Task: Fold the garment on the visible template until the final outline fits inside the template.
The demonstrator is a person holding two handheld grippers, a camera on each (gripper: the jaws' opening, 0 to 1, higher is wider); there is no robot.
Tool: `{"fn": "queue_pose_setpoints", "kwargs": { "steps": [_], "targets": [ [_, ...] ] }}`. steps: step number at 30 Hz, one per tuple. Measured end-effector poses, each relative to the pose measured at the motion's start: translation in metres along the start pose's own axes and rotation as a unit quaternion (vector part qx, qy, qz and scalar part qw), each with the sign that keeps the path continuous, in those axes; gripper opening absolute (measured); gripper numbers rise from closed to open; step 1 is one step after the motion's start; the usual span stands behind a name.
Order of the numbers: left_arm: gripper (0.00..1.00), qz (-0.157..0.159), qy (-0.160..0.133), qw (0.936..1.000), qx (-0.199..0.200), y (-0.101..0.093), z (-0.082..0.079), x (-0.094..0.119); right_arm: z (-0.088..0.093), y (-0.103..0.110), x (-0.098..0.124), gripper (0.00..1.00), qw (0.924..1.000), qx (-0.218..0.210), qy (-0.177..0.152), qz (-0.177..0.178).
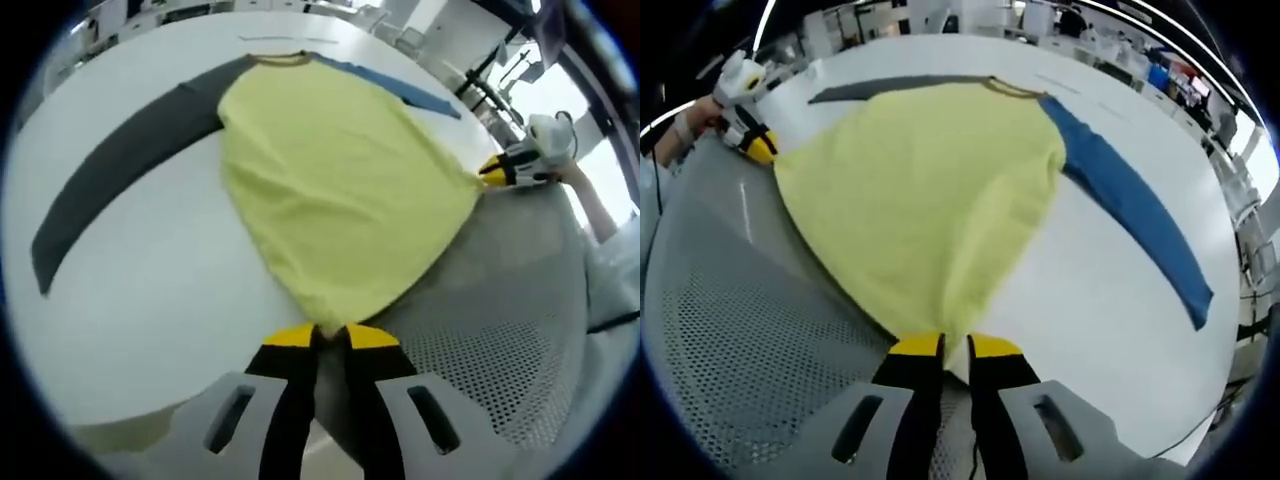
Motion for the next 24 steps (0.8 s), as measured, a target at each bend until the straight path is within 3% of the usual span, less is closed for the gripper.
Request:
{"fn": "queue_pose_setpoints", "kwargs": {
  "steps": [11,24],
  "targets": [
    [0.09,-0.019,-0.033,0.9993,-0.002,-0.001,-0.009,0.013,-0.011,-0.007,0.012,0.09,0.9996,-0.005,-0.025,0.016],
    [0.11,-0.023,-0.079,0.9964,-0.02,-0.013,-0.023,0.027,-0.029,0.0,0.025,0.12,0.9976,-0.003,-0.067,0.018]
  ]
}}
Point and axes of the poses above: the point that each gripper's makers call its tool centre point, and the gripper's own axes: x roughly backward along the fingers, y roughly to its left, z roughly out of its underside, the point moved 5 cm from there along x, roughly backward along the fingers, and after that the axes turned 8 degrees about z, right-handed, at the moved point
